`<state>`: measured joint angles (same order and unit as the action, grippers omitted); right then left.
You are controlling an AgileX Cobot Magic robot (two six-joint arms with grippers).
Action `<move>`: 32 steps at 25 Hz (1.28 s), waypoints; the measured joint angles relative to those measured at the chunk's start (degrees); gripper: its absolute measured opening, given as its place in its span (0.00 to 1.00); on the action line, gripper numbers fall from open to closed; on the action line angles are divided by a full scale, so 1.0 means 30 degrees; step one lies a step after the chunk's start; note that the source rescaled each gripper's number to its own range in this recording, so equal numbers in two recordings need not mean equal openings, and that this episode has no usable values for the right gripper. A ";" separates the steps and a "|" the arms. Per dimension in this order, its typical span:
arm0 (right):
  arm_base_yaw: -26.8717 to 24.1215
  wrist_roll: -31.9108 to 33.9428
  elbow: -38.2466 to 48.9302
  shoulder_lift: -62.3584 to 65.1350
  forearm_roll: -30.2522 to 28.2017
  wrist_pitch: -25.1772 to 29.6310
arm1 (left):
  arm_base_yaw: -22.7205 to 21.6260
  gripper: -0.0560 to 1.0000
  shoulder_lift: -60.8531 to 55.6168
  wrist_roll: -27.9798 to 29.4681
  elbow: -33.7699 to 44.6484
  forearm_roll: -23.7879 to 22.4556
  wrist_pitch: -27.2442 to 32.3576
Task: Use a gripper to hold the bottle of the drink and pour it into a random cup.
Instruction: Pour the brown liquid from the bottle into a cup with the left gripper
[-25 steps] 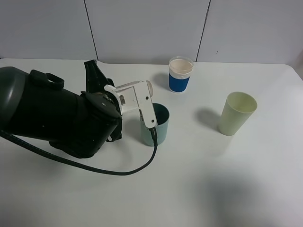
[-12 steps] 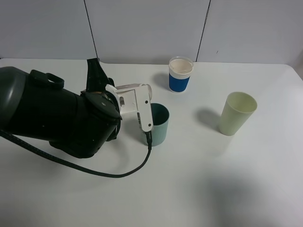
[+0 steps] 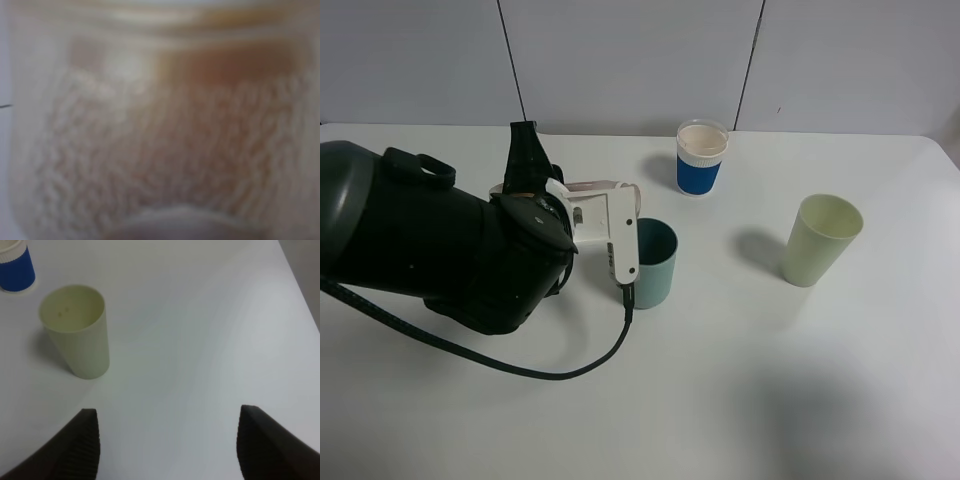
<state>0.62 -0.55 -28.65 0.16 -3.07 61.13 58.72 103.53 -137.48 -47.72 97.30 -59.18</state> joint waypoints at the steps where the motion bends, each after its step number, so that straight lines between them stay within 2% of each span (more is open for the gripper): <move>1: 0.0000 0.0000 0.0000 0.0000 0.0000 0.0000 | 0.0000 0.07 0.0000 -0.0022 0.0000 -0.0017 0.0000; 23: 0.0000 0.0040 0.0000 0.0000 -0.0042 0.0000 | 0.0432 0.06 0.0000 -0.0594 0.0000 0.0109 -0.0172; 32: 0.0000 0.0185 0.0000 0.0000 -0.1161 0.0000 | 0.0432 0.06 0.0000 -0.0673 0.0000 0.0124 -0.0172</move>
<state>0.62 0.00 -28.65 0.16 -6.56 61.13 60.02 103.53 -139.50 -47.72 97.67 -59.70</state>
